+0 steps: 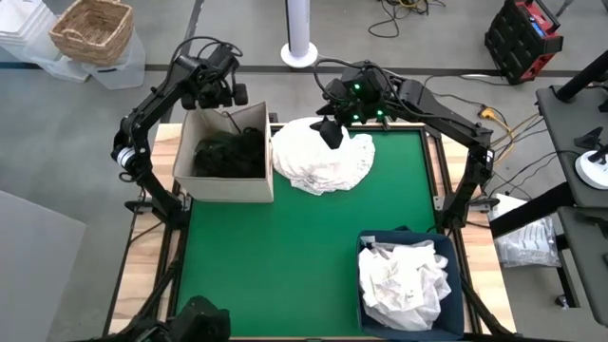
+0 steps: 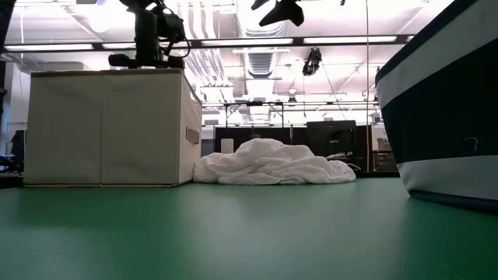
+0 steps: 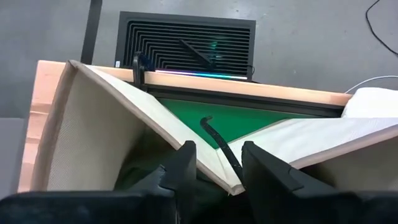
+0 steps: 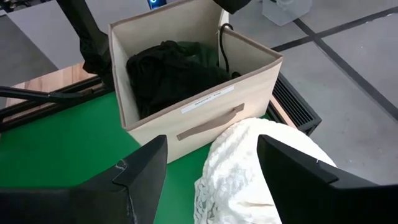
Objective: Sort clothes
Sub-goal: Put the black cloth into the white bin
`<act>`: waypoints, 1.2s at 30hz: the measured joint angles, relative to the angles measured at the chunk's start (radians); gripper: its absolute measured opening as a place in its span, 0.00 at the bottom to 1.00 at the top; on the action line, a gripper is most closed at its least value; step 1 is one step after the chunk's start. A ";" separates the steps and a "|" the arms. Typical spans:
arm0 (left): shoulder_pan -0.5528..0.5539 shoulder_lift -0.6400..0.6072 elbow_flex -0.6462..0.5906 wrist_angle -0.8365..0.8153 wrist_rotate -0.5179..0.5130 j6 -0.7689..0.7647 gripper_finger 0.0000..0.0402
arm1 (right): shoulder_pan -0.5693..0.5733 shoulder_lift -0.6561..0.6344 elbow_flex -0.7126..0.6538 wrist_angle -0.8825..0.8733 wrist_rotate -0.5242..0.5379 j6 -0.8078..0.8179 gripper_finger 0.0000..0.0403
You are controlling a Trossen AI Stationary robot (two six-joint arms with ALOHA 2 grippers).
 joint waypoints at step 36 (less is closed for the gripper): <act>-0.018 0.052 -0.058 0.047 0.053 -0.014 0.28 | 0.000 0.000 0.000 -0.002 -0.001 -0.029 0.60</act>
